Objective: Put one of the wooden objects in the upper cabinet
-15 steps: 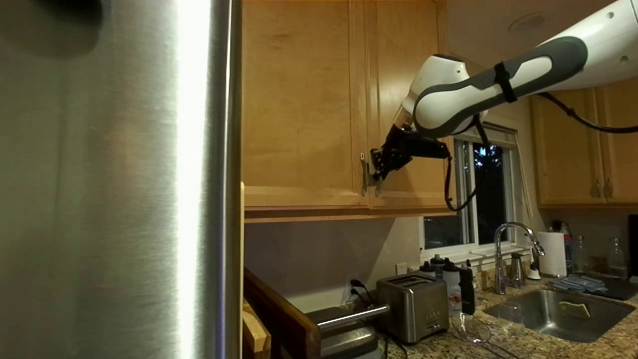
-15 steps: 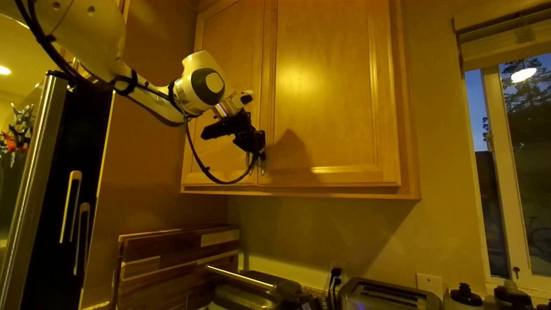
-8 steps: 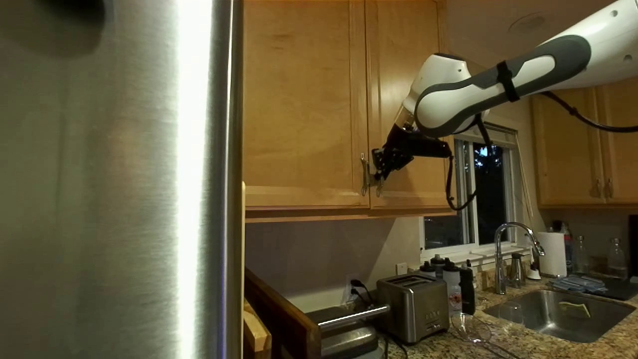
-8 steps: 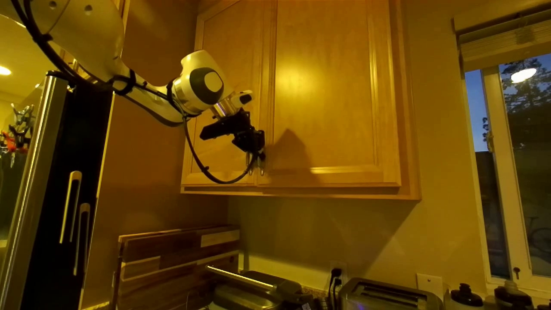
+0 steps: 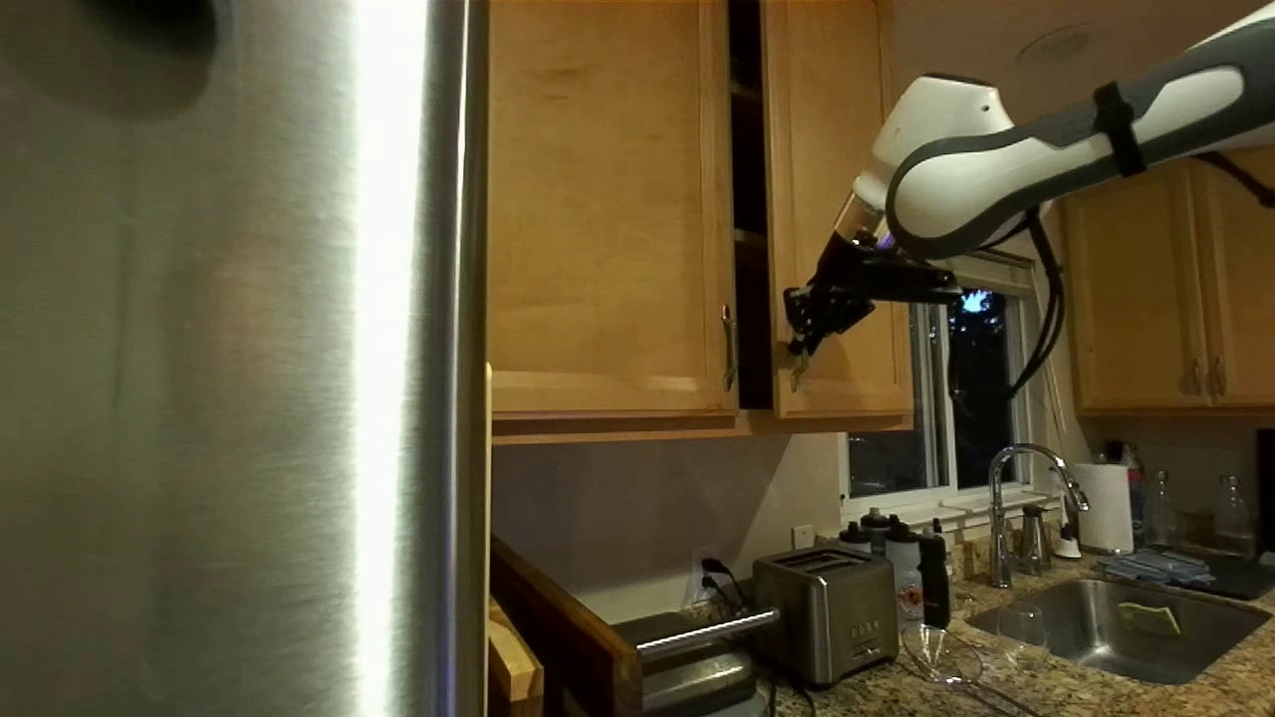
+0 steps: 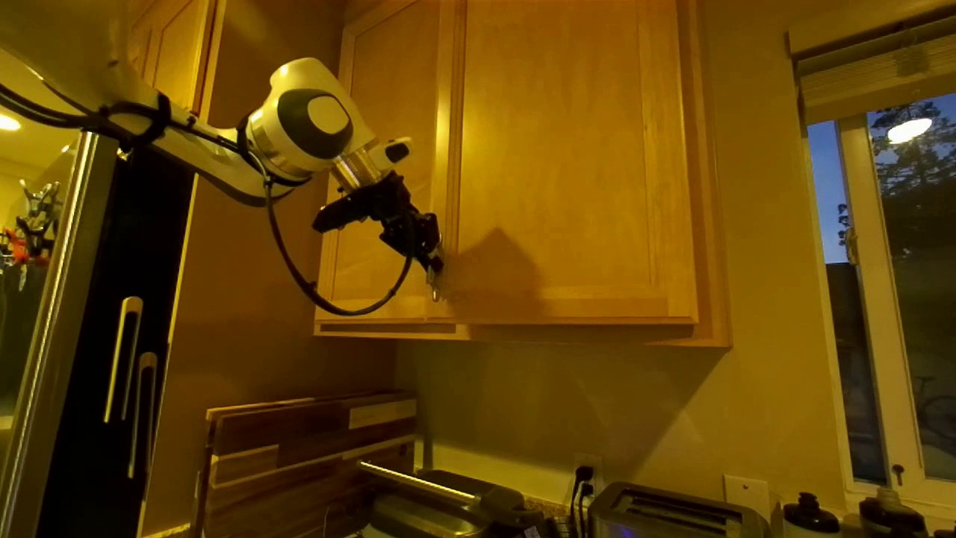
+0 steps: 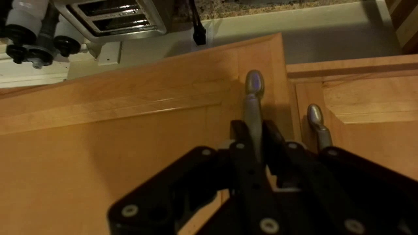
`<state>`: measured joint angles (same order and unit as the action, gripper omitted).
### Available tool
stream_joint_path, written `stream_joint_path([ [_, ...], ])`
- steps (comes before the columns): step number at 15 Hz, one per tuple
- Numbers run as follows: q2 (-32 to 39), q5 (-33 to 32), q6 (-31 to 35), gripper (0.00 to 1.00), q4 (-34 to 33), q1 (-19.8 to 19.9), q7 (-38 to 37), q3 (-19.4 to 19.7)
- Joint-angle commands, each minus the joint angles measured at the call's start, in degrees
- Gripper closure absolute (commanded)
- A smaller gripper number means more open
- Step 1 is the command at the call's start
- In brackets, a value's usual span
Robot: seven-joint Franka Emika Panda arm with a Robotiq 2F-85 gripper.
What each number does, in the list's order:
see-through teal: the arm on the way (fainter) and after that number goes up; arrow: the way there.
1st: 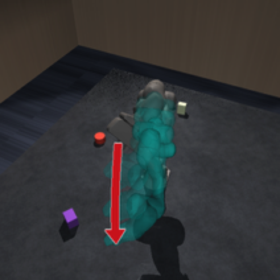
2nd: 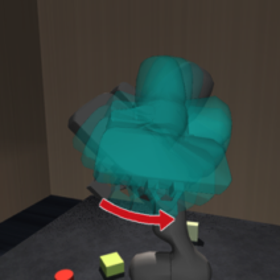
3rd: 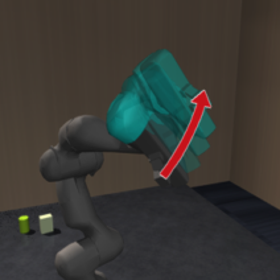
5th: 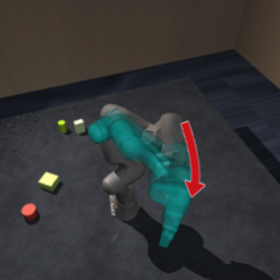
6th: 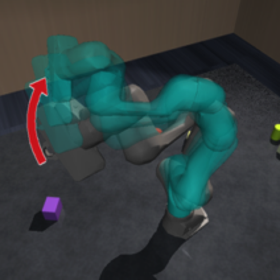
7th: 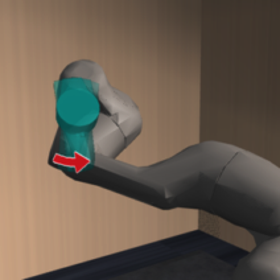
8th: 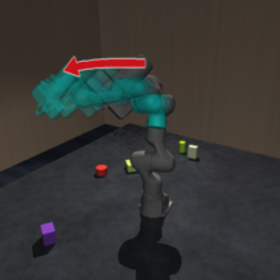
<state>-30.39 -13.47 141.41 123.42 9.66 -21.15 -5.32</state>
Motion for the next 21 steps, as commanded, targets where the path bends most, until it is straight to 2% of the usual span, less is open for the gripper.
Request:
stream_joint_path([
  [1, -10.97, -1.52, -3.34, 0.91, 9.31, 4.96, -3.29, 1.40],
  [7, -24.09, -0.87, -8.12, 0.92, 17.68, 8.91, -3.96, 3.38],
  [8, -26.47, -1.08, -8.94, 0.60, 19.24, 9.84, -3.89, 3.79],
  [9, -28.26, -1.31, -9.98, 0.61, 20.13, 10.97, -4.28, 3.68],
  [13, -31.76, -1.60, -15.88, 0.38, 22.26, 15.22, -5.76, 0.88],
  [14, -31.77, -1.01, -18.22, 0.30, 22.48, 14.32, -4.96, 0.29],
  [15, -32.09, -0.76, -18.38, 0.24, 22.51, 14.17, -4.89, -0.42],
  [18, -32.55, 2.04, -18.46, 0.06, 22.89, 10.16, -3.97, -2.09],
  [19, -32.57, 2.57, -18.55, 0.02, 23.01, 9.49, -4.01, -2.68],
  [21, -32.98, 4.10, -19.24, 0.00, 24.06, 6.97, -4.65, -4.97],
])
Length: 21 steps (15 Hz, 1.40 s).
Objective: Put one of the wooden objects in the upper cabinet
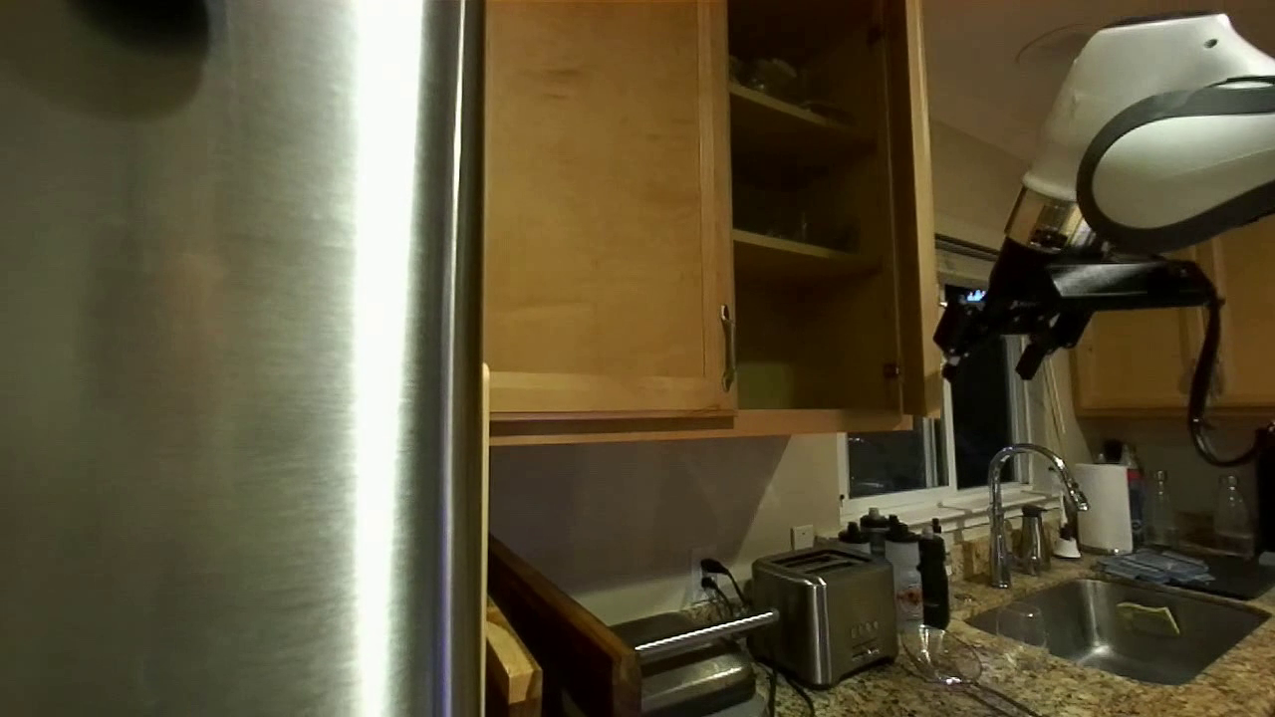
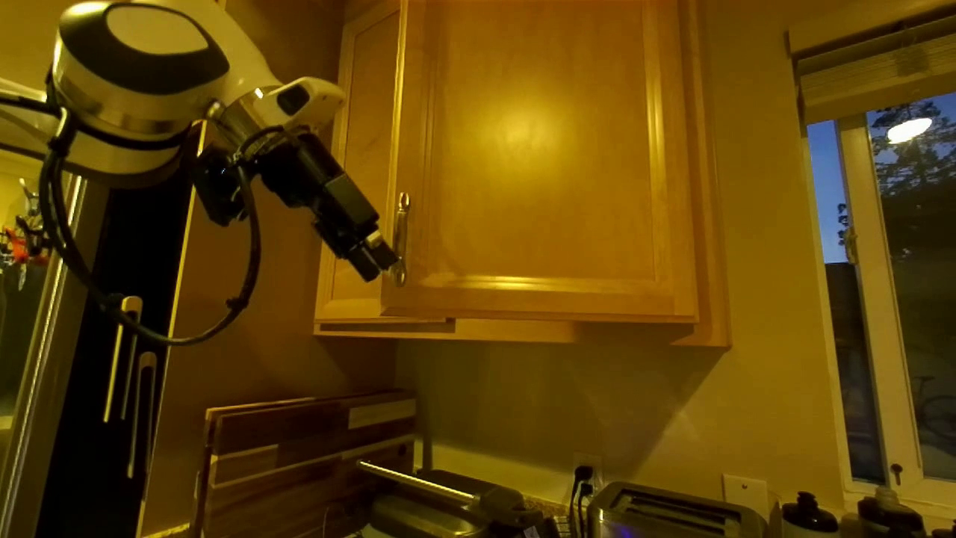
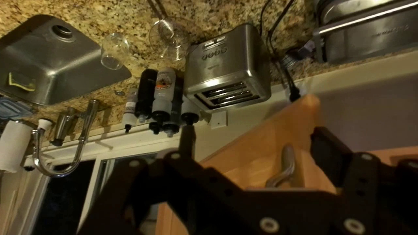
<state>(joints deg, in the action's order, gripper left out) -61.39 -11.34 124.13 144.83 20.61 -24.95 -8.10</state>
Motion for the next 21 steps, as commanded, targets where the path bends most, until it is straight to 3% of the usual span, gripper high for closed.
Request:
stream_joint_path([
  [1, -2.39, 2.42, -1.62, 0.00, 3.23, -5.07, -1.31, -3.53],
  [4, -1.50, 4.00, -0.26, 0.00, 3.95, -8.24, -1.84, -6.03],
  [8, 6.57, 3.77, 3.07, 0.00, -1.72, -2.85, -13.32, -13.56],
  [12, 17.77, -1.24, 7.61, 0.00, -11.56, 4.54, -24.36, -20.18],
  [17, 27.98, -11.40, 1.92, 0.00, -23.13, 9.05, -37.47, -23.99],
  [21, 35.28, -20.46, -5.80, 0.00, -30.24, 5.84, -45.29, -23.58],
])
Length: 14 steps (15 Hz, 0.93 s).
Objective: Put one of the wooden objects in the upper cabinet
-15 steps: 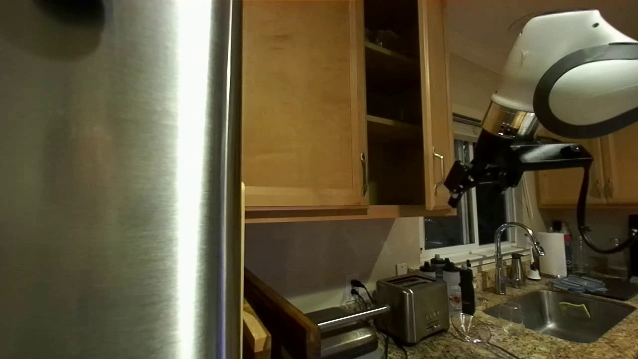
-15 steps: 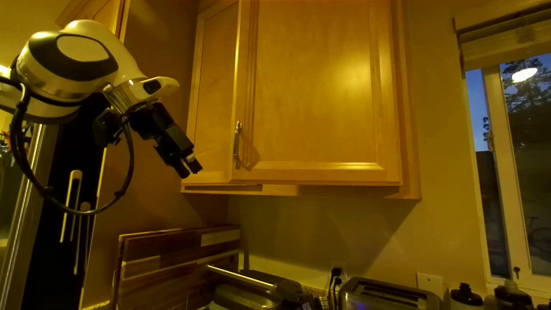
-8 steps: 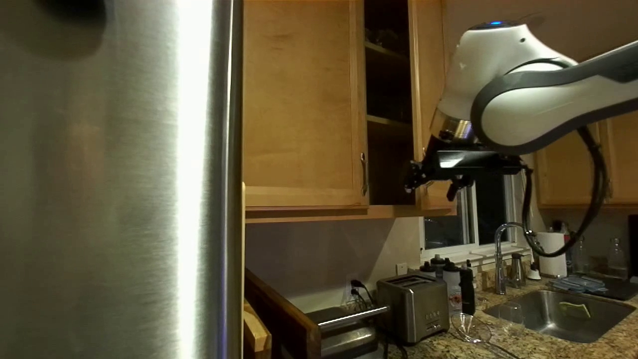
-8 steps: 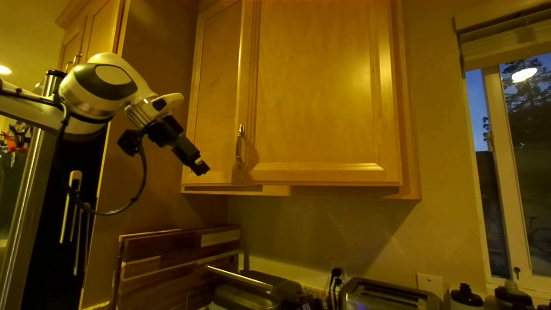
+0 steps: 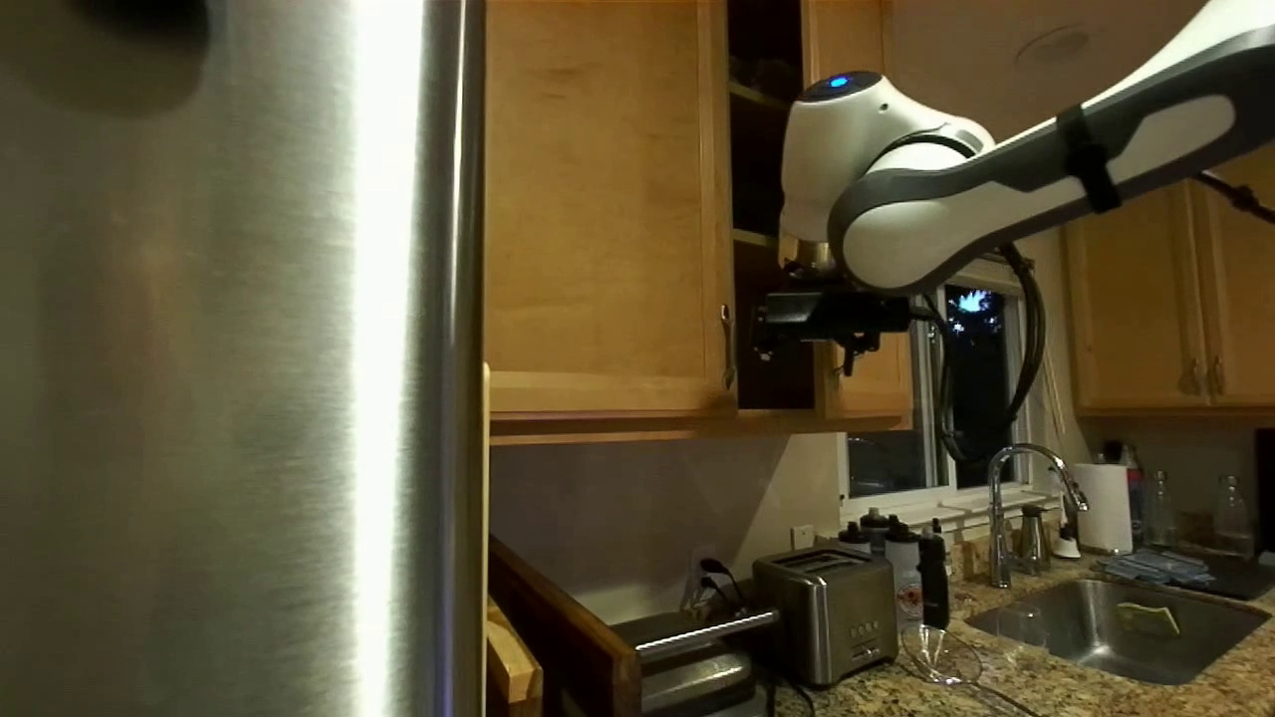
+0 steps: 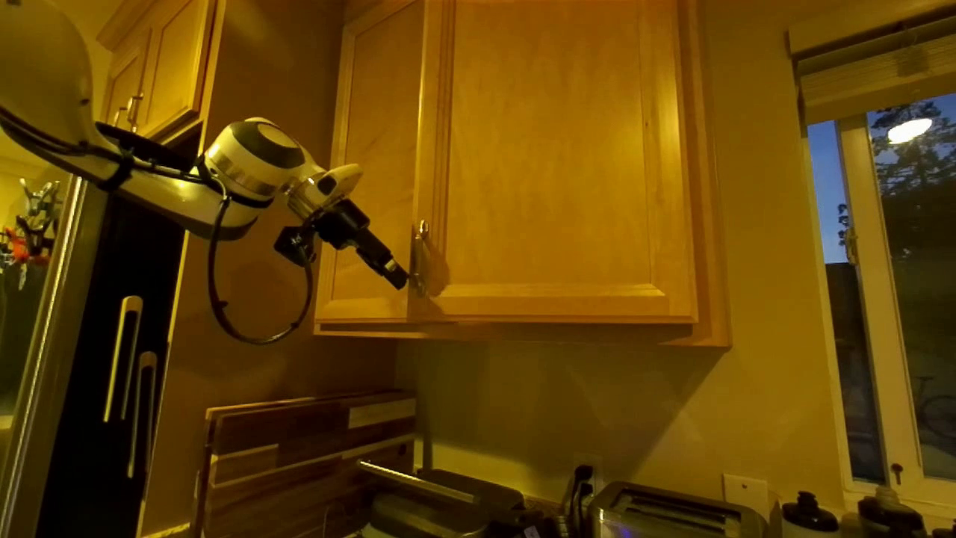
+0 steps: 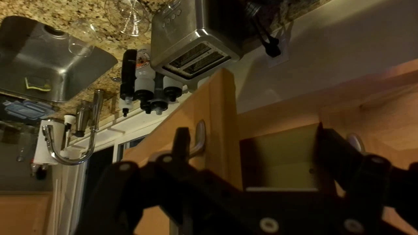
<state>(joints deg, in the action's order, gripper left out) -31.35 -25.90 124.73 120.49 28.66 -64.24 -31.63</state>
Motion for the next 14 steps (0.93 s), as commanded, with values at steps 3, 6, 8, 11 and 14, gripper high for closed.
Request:
stream_joint_path([
  [3, 9.67, -11.07, -13.28, 0.00, -10.18, -6.06, -9.42, 1.40],
  [6, 12.89, -14.99, -20.14, 0.00, -12.77, -11.60, -11.76, 4.53],
  [8, 14.03, -16.67, -24.13, 0.00, -13.51, -15.26, -12.91, 7.28],
  [11, 14.95, -17.92, -27.66, 0.00, -13.68, -19.58, -13.37, 11.36],
  [14, 14.81, -18.00, -28.87, 0.00, -12.87, -22.42, -13.35, 14.49],
])
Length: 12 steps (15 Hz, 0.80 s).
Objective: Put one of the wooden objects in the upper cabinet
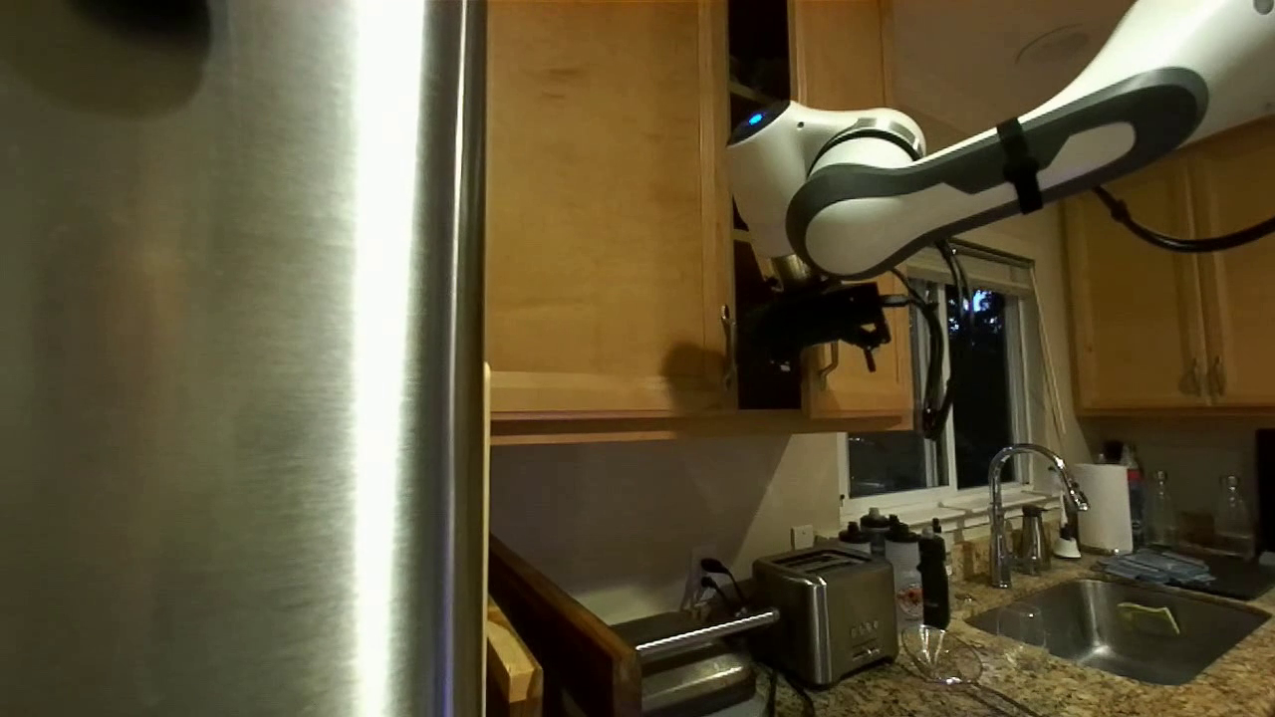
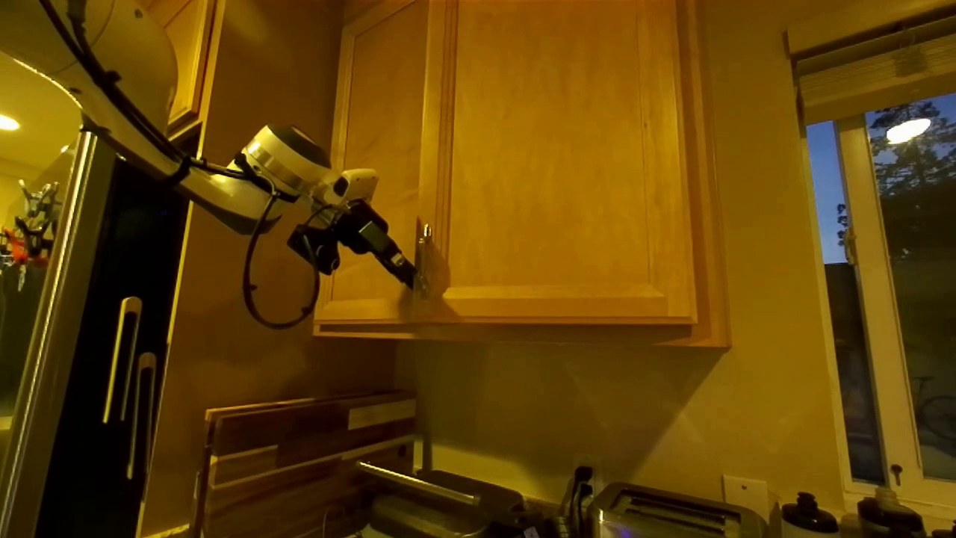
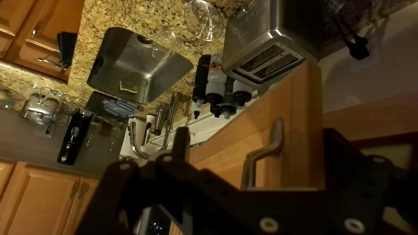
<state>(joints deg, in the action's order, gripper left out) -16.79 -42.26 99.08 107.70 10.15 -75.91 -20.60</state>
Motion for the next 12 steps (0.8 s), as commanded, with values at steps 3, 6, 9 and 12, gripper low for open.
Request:
stream_joint_path([
  [3, -0.04, -1.26, -3.99, 0.00, 0.75, -5.78, -0.63, 5.79],
  [6, -1.51, -0.48, -4.56, 0.00, 2.89, -6.66, -0.08, 7.99],
  [9, -3.43, 0.09, -6.22, 0.00, 5.16, -7.41, -0.52, 9.52],
  [12, -6.57, -0.05, -9.55, 0.00, 8.28, -7.54, -1.72, 10.40],
])
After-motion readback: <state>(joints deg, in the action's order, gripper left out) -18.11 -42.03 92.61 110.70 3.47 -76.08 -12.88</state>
